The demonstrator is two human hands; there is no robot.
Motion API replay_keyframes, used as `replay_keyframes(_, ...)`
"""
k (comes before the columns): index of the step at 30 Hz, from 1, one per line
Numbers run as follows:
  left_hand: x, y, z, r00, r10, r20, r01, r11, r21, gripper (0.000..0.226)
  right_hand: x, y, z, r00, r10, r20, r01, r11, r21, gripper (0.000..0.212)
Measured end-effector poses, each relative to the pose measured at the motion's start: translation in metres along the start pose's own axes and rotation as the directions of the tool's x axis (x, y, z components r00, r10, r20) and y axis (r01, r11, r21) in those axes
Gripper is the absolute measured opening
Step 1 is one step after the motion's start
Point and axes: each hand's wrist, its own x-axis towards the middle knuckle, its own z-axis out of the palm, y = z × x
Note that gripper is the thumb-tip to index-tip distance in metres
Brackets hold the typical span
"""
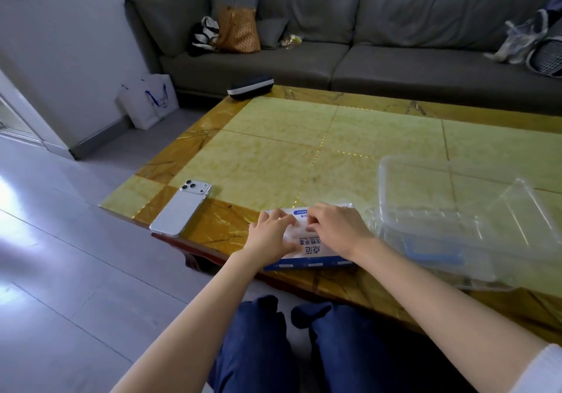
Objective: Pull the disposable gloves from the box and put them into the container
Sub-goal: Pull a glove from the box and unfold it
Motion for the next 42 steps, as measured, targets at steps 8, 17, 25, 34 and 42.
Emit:
replay_keyframes(8, 0.003, 0.001, 0.007, 1.0, 0.004, -0.016, -0.004, 1.0, 0.007, 0.048, -0.009, 0.002, 0.0, 0.988, -0.079, -0.129, 0.083, 0.996, 0.022, 0.011)
replay_keyframes(17, -0.001, -0.002, 0.013, 0.998, 0.006, -0.055, -0.008, 0.999, -0.037, 0.04, -0.005, -0.005, -0.003, 0.974, -0.202, -0.103, 0.204, 0.979, 0.001, 0.009)
replay_keyframes(25, -0.002, -0.005, 0.009, 1.0, 0.013, -0.029, -0.015, 0.999, -0.052, 0.044, -0.006, 0.002, -0.023, 0.931, -0.187, -0.312, 0.213, 0.976, 0.05, 0.017)
replay_keyframes(34, -0.005, 0.007, 0.008, 0.996, 0.058, -0.064, -0.06, 0.998, -0.035, 0.044, -0.009, 0.01, -0.034, 0.999, -0.032, -0.025, 0.037, 0.972, 0.232, 0.026)
replay_keyframes(42, -0.005, 0.013, 0.007, 0.998, 0.05, -0.045, -0.049, 0.999, 0.012, 0.042, -0.012, 0.011, -0.03, 1.0, 0.009, -0.005, -0.009, 0.998, 0.062, 0.021)
